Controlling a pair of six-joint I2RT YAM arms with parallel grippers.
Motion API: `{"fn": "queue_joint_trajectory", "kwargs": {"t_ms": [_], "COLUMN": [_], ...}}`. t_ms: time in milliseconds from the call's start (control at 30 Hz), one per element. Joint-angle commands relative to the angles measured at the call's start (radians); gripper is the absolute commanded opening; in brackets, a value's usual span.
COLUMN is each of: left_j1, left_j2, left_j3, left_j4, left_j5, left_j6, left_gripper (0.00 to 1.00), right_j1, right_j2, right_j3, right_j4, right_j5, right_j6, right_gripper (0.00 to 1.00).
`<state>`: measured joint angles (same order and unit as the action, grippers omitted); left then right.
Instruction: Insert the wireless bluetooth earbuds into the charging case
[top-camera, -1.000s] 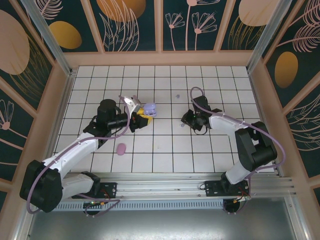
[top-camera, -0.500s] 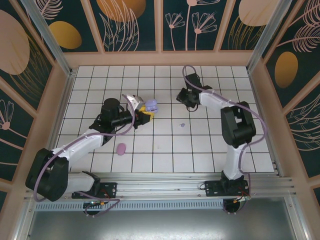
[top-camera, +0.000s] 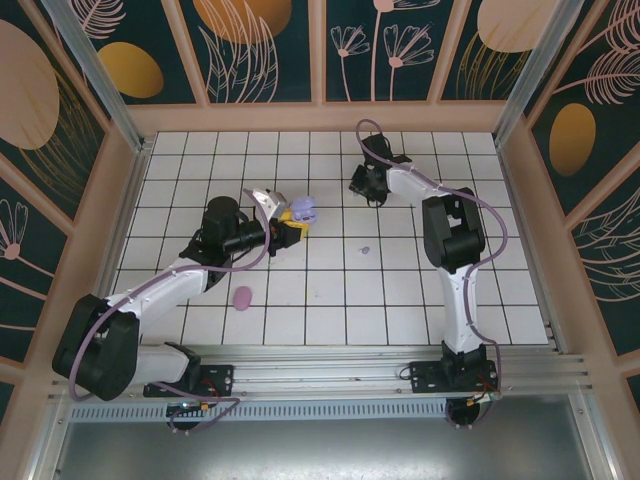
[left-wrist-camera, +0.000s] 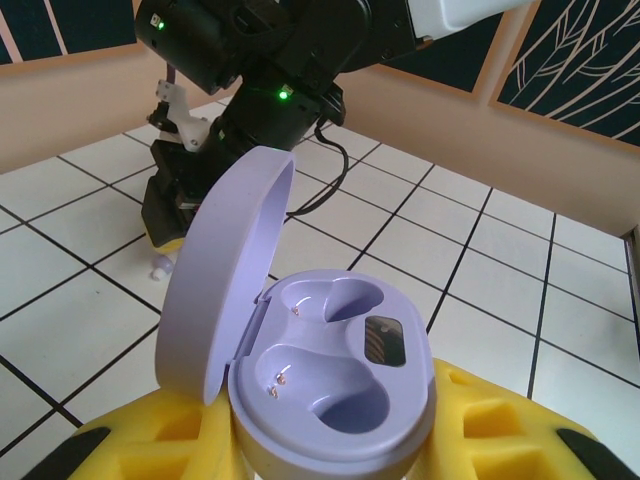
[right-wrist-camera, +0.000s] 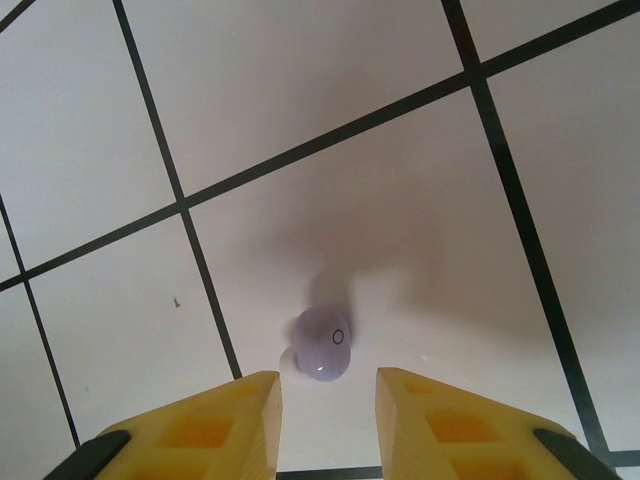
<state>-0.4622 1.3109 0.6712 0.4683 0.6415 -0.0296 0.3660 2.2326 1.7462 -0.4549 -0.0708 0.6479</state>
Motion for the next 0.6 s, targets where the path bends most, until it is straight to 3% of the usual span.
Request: {"fn": "queue_joint_trajectory", "kwargs": {"t_ms": [0,567], "left_j1": [-0.004,-0.004], "left_j2": [0.014,0.039], "left_j3": [-0.003,-0.005], "left_j4": [0.034,0.032], "left_j5": [0.004,0.000], "left_j6": [0.017,0.022], "left_gripper": [0.00,0.00], "right_j1": [-0.005,-0.001], "right_j2": [0.032,0.109], "right_j3": [0.043,0.084], "right_j4": [-0.040,-0.050], "right_j5": [0.030,-0.006], "right_j6": [-0.036,-0.111], "right_gripper": [0.31,0.28]}}
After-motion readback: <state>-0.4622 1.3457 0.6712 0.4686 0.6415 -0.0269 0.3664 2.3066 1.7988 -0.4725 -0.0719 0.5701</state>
